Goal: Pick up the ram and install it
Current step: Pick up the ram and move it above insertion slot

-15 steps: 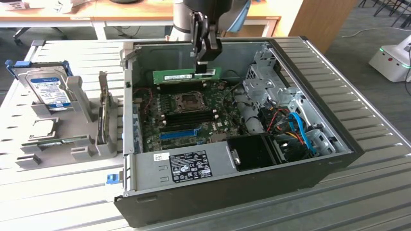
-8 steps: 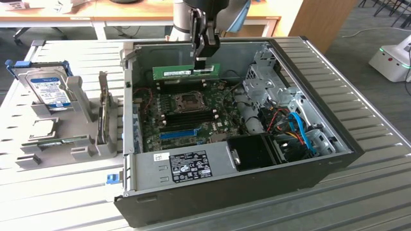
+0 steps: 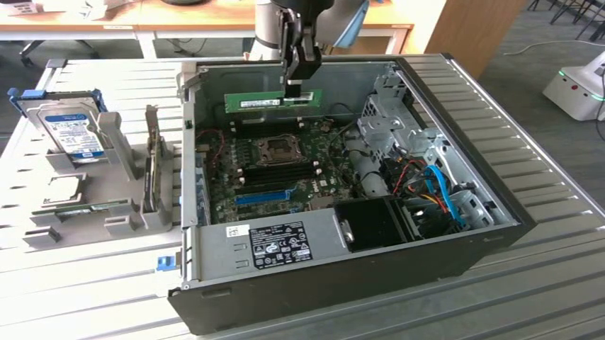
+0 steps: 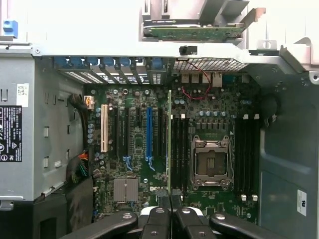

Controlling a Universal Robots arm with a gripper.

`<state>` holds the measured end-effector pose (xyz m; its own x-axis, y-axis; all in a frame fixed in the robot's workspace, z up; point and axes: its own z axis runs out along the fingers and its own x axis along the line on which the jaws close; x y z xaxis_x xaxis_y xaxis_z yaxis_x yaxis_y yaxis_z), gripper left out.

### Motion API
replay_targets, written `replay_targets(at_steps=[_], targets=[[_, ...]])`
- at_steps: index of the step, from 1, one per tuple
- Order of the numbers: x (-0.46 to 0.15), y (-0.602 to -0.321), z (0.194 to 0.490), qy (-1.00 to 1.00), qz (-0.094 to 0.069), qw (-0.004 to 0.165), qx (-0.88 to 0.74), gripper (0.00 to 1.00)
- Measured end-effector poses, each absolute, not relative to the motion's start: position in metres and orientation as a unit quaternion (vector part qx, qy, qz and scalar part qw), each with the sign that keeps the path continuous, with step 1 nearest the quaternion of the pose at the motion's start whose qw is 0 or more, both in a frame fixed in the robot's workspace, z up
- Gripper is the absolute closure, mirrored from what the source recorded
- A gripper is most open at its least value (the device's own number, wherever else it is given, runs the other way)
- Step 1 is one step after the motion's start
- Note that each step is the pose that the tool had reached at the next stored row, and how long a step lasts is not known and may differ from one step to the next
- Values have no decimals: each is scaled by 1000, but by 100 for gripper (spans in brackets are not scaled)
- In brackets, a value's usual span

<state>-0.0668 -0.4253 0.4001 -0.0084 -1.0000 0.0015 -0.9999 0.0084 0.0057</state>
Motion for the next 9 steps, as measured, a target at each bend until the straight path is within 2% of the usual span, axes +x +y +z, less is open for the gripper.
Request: replay_targets(at_steps=[9], targets=[[-67,-425,392,-710,-1,2,704,88]])
